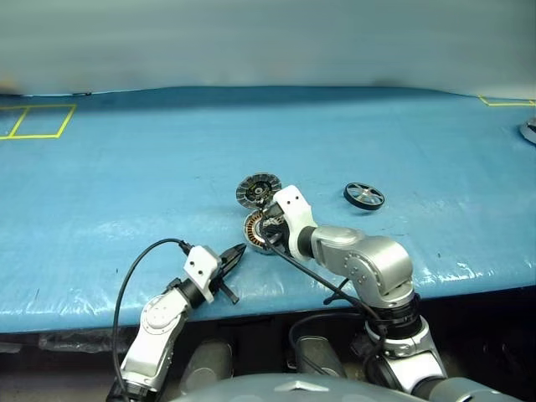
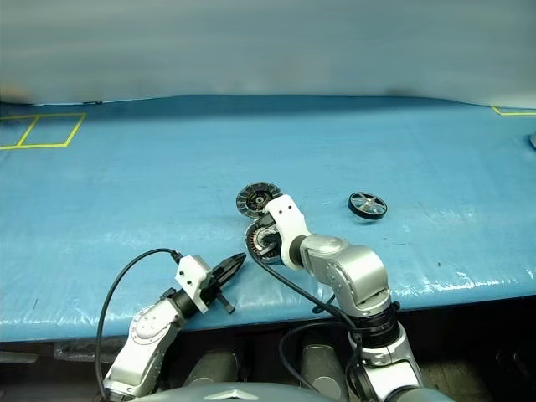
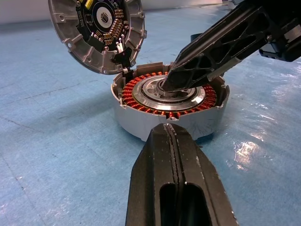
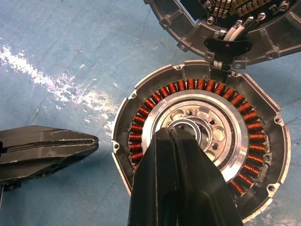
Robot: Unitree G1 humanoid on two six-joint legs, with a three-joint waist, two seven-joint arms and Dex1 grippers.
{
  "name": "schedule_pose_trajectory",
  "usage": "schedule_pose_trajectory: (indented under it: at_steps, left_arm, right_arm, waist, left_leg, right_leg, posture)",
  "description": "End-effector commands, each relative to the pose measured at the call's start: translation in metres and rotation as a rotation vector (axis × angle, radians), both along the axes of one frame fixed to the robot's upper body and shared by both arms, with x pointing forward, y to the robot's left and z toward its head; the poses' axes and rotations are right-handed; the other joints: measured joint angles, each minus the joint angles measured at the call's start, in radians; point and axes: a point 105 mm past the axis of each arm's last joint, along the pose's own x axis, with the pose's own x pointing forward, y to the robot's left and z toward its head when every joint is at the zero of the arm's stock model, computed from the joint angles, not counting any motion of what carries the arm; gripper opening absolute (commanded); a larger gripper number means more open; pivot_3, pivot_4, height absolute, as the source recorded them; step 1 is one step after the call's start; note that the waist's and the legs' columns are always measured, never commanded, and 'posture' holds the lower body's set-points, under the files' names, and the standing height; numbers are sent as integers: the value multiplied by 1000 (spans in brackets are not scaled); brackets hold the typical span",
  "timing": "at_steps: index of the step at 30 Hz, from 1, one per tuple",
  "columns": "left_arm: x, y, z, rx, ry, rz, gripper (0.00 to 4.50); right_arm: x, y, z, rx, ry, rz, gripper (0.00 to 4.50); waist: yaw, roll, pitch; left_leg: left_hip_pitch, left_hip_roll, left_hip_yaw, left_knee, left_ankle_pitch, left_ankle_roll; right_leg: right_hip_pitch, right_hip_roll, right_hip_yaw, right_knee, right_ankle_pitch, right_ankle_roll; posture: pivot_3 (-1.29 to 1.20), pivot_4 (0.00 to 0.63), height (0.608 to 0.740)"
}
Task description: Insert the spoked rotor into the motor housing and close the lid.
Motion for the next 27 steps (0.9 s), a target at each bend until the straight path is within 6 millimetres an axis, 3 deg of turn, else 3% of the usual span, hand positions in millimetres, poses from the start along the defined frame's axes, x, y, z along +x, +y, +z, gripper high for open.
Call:
schedule_pose_trajectory:
  at_steps: [1, 14, 20, 23, 27]
  left_arm:
    - [-1, -3, 3, -7, -25, -7, 0]
    - [-3, -4, -2, -8, -17, -14, 0]
    - [-3, -5, -2, -13, -17, -16, 0]
    - [-3, -6, -2, -13, -19, -17, 0]
    - [-2, -6, -1, -14, -19, -16, 0]
  right_arm:
    - [0, -3, 4, 11, -10, -10, 45]
    - [12, -5, 5, 28, -27, -72, 45]
    - [8, -3, 7, 39, -22, -54, 45]
    - [5, 5, 24, 124, -86, -8, 45]
    - [4, -3, 40, 150, -139, -8, 45]
  waist:
    - [0, 0, 0]
    - [-1, 0, 0]
    - [-1, 0, 0]
    - [-1, 0, 0]
    - [-1, 0, 0]
  left_leg:
    - [0, 0, 0, 0, 0, 0]
    - [0, 0, 0, 0, 0, 0]
    - [0, 0, 0, 0, 0, 0]
    - [0, 0, 0, 0, 0, 0]
    - [0, 0, 0, 0, 0, 0]
  right_leg:
    - [0, 0, 0, 0, 0, 0]
    - [0, 0, 0, 0, 0, 0]
    - [0, 0, 0, 0, 0, 0]
    - [0, 0, 0, 0, 0, 0]
    - [0, 0, 0, 0, 0, 0]
  posture:
    - [0, 150, 740]
    - [0, 150, 740]
    - [0, 150, 740]
    - [0, 150, 740]
    - [0, 150, 740]
